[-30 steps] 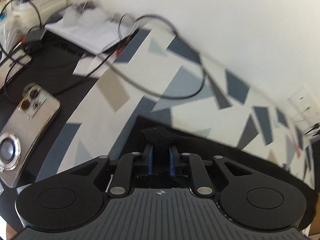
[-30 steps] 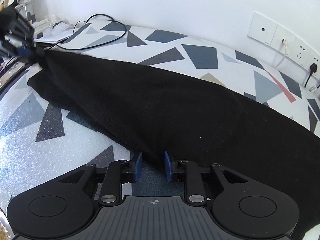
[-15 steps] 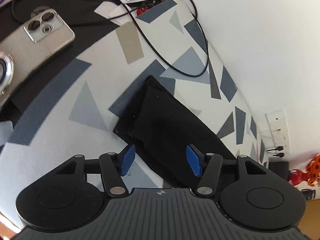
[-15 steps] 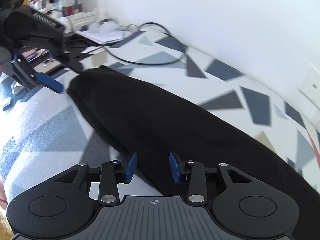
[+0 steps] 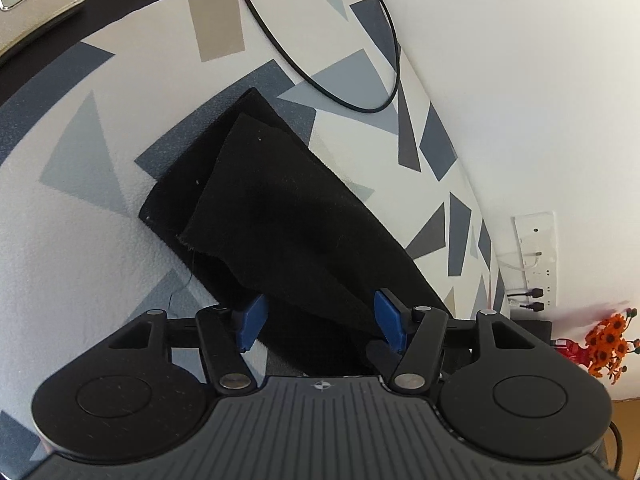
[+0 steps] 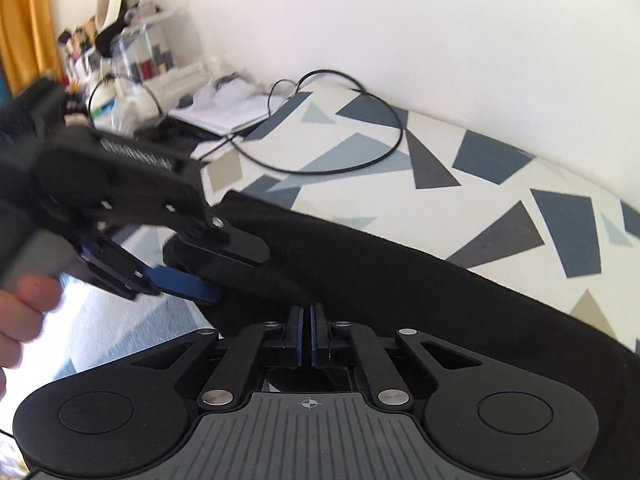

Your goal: Fold clothes

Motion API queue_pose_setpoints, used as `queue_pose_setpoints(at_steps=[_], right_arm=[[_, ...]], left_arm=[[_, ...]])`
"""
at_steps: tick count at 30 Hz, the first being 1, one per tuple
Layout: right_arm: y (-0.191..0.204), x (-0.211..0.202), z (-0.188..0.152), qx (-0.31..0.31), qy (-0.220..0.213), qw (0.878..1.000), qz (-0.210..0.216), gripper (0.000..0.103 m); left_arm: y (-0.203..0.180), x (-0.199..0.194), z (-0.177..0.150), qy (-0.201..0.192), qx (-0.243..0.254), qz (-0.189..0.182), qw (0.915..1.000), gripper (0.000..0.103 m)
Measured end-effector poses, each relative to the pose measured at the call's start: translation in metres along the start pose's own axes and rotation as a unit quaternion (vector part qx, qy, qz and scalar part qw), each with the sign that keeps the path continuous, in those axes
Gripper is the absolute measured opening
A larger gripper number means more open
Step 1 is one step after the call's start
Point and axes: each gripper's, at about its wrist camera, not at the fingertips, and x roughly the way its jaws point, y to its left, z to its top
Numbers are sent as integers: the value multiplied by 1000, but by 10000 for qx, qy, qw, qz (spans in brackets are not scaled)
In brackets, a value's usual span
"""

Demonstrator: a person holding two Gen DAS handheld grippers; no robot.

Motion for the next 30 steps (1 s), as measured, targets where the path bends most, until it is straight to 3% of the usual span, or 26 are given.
queue_pose_setpoints(at_steps=[5,7,8,10,12,16,21,23,25,30], right_arm=[[-9,-13,1,127,-152,9997,156,3],[-9,-12,0,31,-56,9997,220,3],[-7,-11,-1,-65,28,9997,233,3],[-3,-9,-2,-294,147,9991,269,10],[0,-8,-2,-523,266,9978,306,21],[-7,-6,21,-391,106,9985,378,23],[-3,26,77,-398,80,9974,591,27],[7,51,96,-454,287,9957,753,27],[23,76,110,-722,530,9926,824,29],[57,121,115,-1695,1045,9765,819,32]], left_arm=[[7,-1,5,-375,-232,-46,9990,59],[9,-10,5,-761,-135,0,9970,39],[9,-15,5,-970,-38,32,9953,17],[6,-24,4,-1241,271,228,9916,11],[4,-29,1,-1380,674,412,9873,9],[-4,-28,-14,-1527,1624,853,9711,8],[-18,-19,-41,-1749,2834,1245,9347,8],[-20,-12,-49,-1752,3162,1416,9215,8],[-16,-6,-52,-1673,3243,1507,9188,8],[-5,-6,-54,-1656,3149,1377,9243,8]])
